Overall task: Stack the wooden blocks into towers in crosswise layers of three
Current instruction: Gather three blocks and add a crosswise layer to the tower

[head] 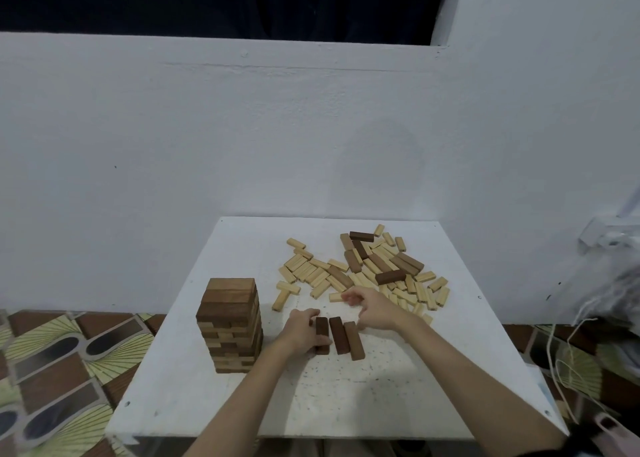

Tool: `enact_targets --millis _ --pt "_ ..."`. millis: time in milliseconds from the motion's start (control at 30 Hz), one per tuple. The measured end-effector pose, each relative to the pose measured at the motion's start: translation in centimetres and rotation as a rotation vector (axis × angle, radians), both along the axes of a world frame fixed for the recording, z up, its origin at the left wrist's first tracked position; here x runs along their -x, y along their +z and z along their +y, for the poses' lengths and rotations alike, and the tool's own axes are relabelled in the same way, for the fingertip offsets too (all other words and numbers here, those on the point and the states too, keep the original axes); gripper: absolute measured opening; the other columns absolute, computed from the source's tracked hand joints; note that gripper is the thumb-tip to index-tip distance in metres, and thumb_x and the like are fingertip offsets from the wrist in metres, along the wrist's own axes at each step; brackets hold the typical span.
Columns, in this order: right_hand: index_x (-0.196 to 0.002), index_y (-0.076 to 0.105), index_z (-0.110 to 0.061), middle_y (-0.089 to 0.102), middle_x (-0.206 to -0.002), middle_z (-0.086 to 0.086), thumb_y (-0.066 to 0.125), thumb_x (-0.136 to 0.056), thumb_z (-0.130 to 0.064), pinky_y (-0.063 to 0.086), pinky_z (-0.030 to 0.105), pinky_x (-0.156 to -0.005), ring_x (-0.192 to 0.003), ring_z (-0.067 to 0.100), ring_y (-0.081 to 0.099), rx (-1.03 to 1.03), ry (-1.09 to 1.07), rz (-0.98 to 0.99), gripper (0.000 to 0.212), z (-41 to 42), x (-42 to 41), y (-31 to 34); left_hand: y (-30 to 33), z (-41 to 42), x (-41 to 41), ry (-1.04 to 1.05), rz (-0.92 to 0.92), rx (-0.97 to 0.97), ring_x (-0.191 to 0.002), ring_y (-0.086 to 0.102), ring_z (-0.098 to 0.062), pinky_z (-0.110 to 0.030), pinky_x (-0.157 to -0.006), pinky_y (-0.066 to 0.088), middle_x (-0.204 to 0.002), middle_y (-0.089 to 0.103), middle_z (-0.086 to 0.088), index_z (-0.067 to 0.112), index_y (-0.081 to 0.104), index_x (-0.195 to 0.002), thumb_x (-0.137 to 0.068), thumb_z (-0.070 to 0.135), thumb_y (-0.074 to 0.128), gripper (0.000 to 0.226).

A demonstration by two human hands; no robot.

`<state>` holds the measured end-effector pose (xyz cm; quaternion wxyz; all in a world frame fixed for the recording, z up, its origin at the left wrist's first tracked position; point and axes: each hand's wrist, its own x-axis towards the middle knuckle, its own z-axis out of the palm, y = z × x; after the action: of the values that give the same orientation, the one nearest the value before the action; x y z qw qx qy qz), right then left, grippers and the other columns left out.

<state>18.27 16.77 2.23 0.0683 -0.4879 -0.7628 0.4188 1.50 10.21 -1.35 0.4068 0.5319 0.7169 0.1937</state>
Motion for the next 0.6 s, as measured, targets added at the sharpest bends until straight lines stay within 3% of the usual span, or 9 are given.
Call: enact_targets --millis 67,100,167,267,433,600 --pt "-0.145 0.030 -0.016 0.035 -0.148 0.007 0.067 -0.074 0.011 0.046 0.025 -0.090 -0.106 0.008 0.049 0.035 0.131 -0.128 0.085 0.1 -0.5 0.6 0.6 -0.2 0.0 -0.094 0.062 0.004 -0.133 0.031 -0.029 -0.041 -0.104 0.039 -0.143 0.024 -0.007 0.018 0.025 -0.147 -0.067 0.024 0.084 0.100" --pt "-0.148 0.022 -0.020 0.028 -0.151 0.005 0.074 -0.070 0.006 0.041 0.033 -0.102 -0.125 0.016 0.042 0.027 0.178 -0.208 0.097 0.0 -0.7 0.6 0.8 -0.2 0.0 -0.135 0.097 -0.002 -0.136 0.027 -0.028 -0.041 -0.107 0.033 -0.144 0.022 -0.005 0.019 0.021 -0.147 -0.064 0.025 0.086 0.106" --pt "-0.150 0.012 -0.029 0.021 -0.152 0.002 0.085 -0.063 -0.008 0.034 0.046 -0.110 -0.138 0.026 0.028 -0.022 0.233 -0.366 0.115 -0.3 -0.8 0.4 1.1 -0.3 -0.2 -0.193 0.134 -0.010 -0.138 0.024 -0.027 -0.042 -0.109 0.032 -0.147 0.020 -0.004 0.021 0.017 -0.147 -0.062 0.023 0.087 0.111" --pt "-0.151 0.011 -0.029 0.017 -0.150 0.001 0.088 -0.062 -0.021 0.036 0.048 -0.109 -0.139 0.027 0.027 -0.072 0.237 -0.467 0.118 -0.8 -0.6 -0.7 0.9 -0.2 -0.7 -0.213 0.154 -0.028 -0.138 0.027 -0.026 -0.041 -0.108 0.034 -0.147 0.023 -0.005 0.020 0.016 -0.147 -0.063 0.015 0.086 0.109" --pt "-0.142 0.034 -0.019 0.033 -0.141 0.001 0.086 -0.065 -0.023 0.042 0.039 -0.104 -0.129 0.021 0.040 -0.077 0.180 -0.409 0.093 -0.7 -0.7 -1.3 0.5 0.0 -1.2 -0.197 0.110 -0.084 -0.125 0.041 -0.023 -0.030 -0.100 0.038 -0.140 0.035 -0.006 0.015 0.024 -0.143 -0.063 0.009 0.084 0.100" --pt "-0.142 0.034 -0.021 0.038 -0.137 0.003 0.085 -0.067 -0.023 0.045 0.037 -0.099 -0.123 0.022 0.044 -0.046 0.163 -0.366 0.091 -0.6 -1.1 -1.2 0.2 0.2 -1.2 -0.203 0.075 -0.106 -0.125 0.041 -0.022 -0.030 -0.101 0.038 -0.140 0.035 -0.004 0.016 0.026 -0.142 -0.063 0.010 0.085 0.099"
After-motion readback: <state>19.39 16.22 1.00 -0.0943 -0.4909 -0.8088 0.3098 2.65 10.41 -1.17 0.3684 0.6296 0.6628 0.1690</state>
